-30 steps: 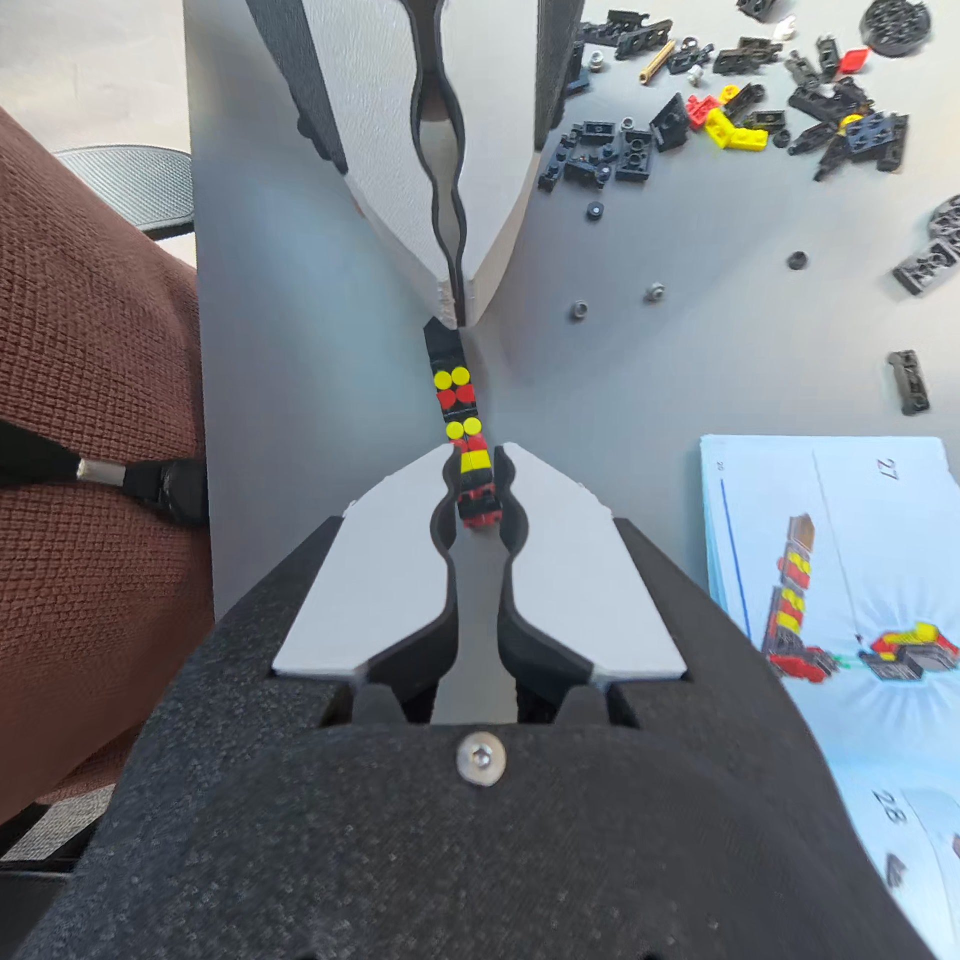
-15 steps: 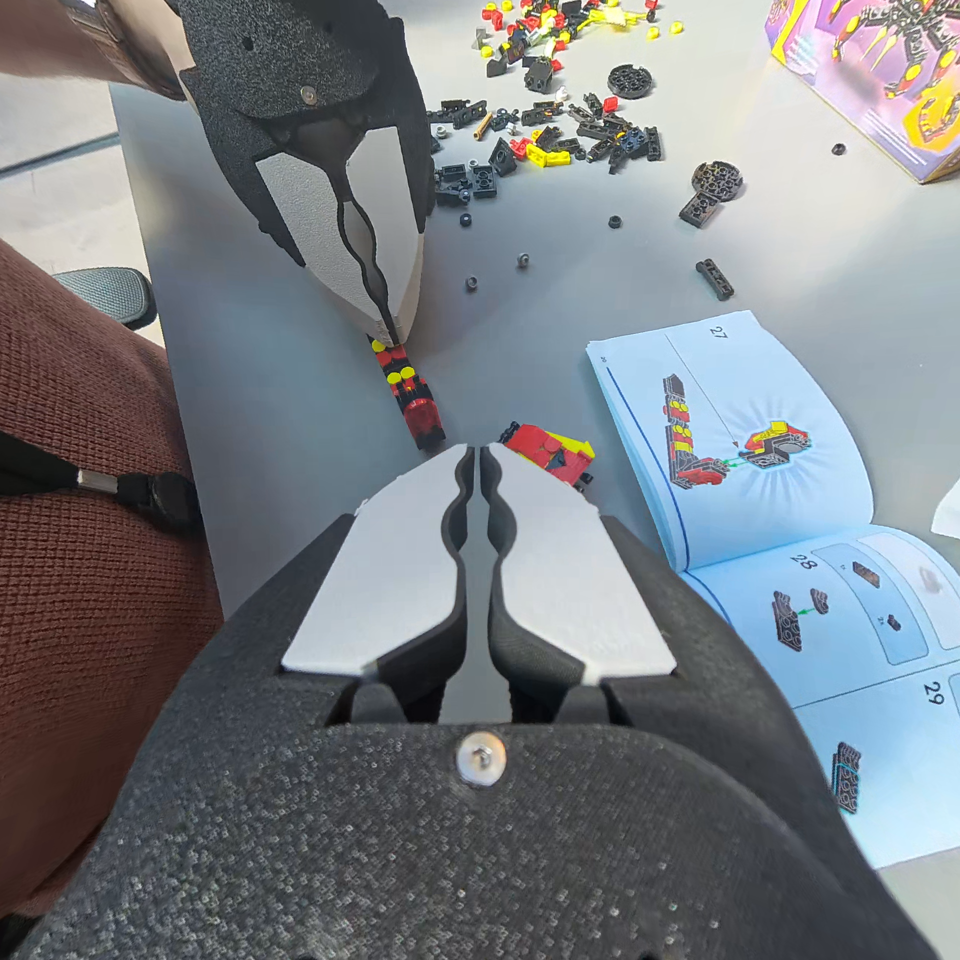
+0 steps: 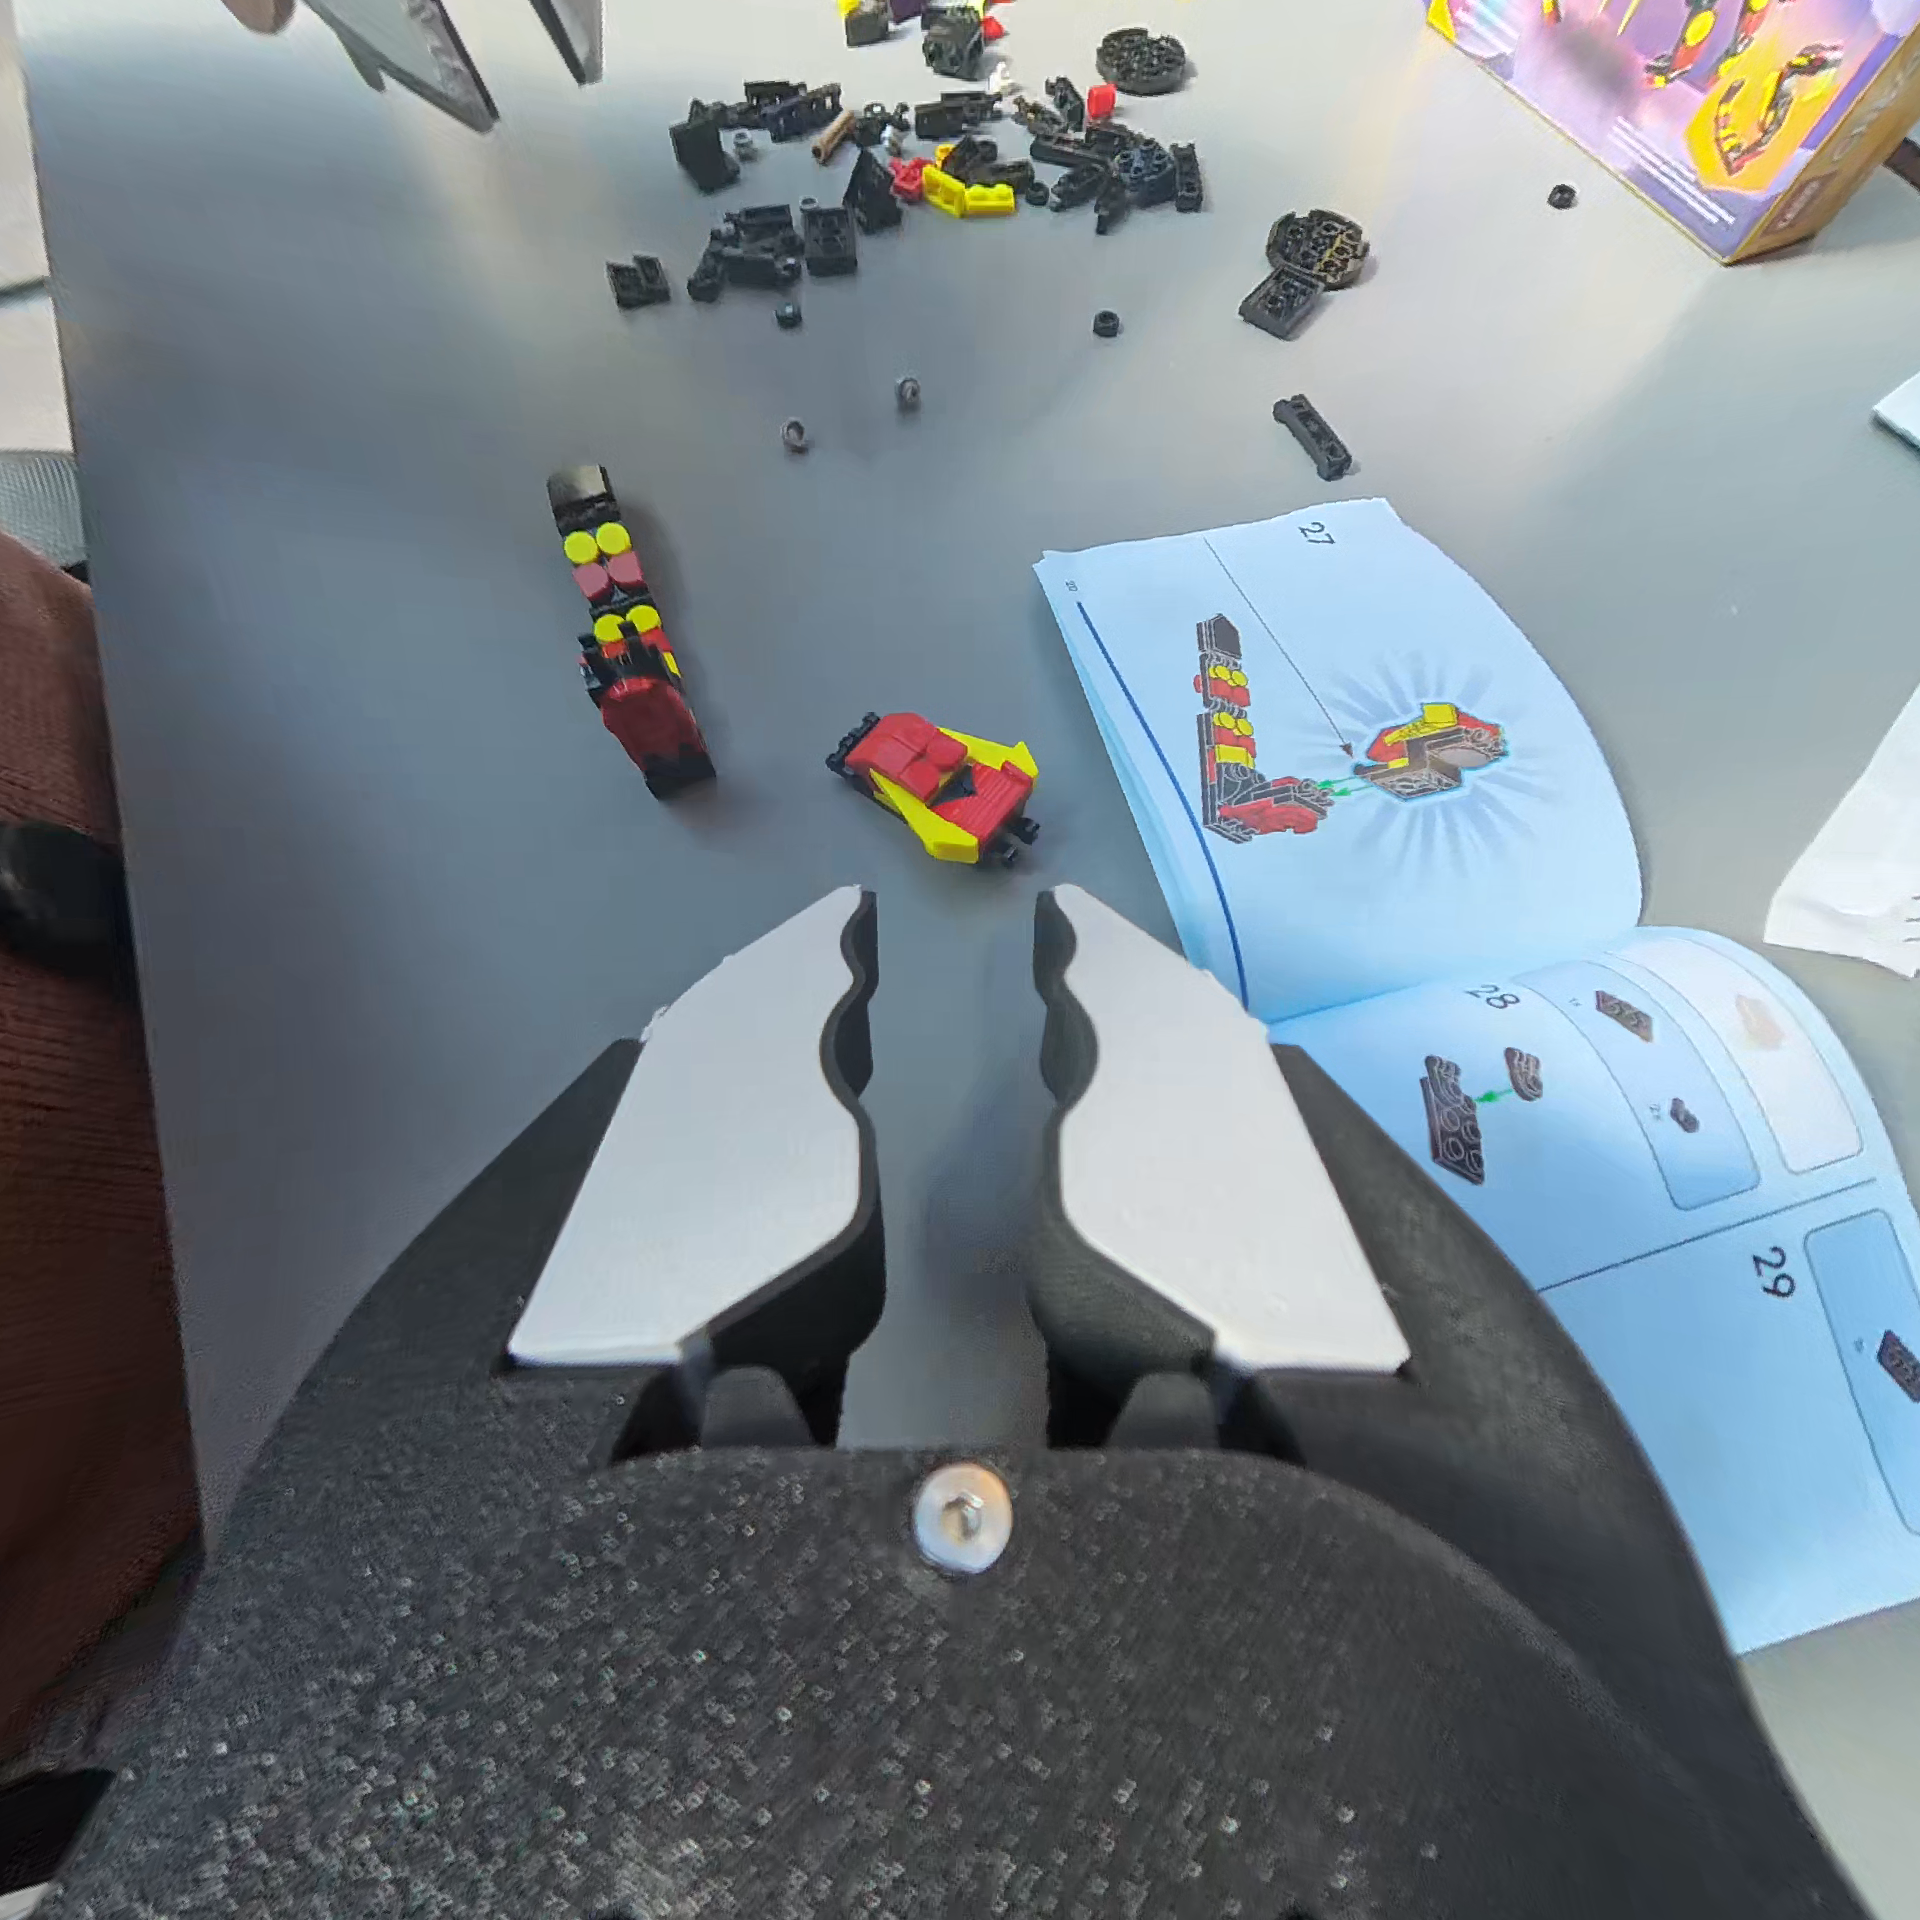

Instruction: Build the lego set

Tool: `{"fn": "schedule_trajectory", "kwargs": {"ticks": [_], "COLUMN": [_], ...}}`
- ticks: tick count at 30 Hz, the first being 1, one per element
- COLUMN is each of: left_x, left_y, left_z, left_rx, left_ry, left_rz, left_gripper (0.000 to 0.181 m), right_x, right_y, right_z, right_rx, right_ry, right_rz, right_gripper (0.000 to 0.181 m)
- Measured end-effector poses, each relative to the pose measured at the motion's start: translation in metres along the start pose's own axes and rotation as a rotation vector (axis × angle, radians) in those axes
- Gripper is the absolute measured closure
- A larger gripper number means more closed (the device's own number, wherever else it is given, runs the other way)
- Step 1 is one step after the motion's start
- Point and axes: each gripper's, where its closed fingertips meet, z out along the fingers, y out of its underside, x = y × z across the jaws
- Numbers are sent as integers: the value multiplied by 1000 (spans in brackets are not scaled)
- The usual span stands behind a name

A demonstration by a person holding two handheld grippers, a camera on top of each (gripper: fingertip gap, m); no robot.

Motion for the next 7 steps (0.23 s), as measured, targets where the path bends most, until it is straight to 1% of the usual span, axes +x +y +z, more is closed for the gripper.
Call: {"fn": "schedule_trajectory", "kwargs": {"ticks": [1, 3, 5, 7], "left_x": [-1, -5, -5, -5], "left_y": [1, 4, 3, 0], "left_z": [3, 16, 37, 59], "left_rx": [-1, -29, -71, -110], "left_ry": [-19, -37, 14, 83], "left_rz": [1, 0, -21, -20], "left_gripper": [164, 162, 158, 157], "right_x": [1, 1, 4, -7], "right_y": [3, 10, 18, 28], "right_z": [5, 16, 20, 18], "right_rx": [-13, -80, -169, -237], "right_ry": [-3, -41, -51, -133], "right_rz": [-55, -119, -133, -83], "right_gripper": [153, 151, 151, 153]}}
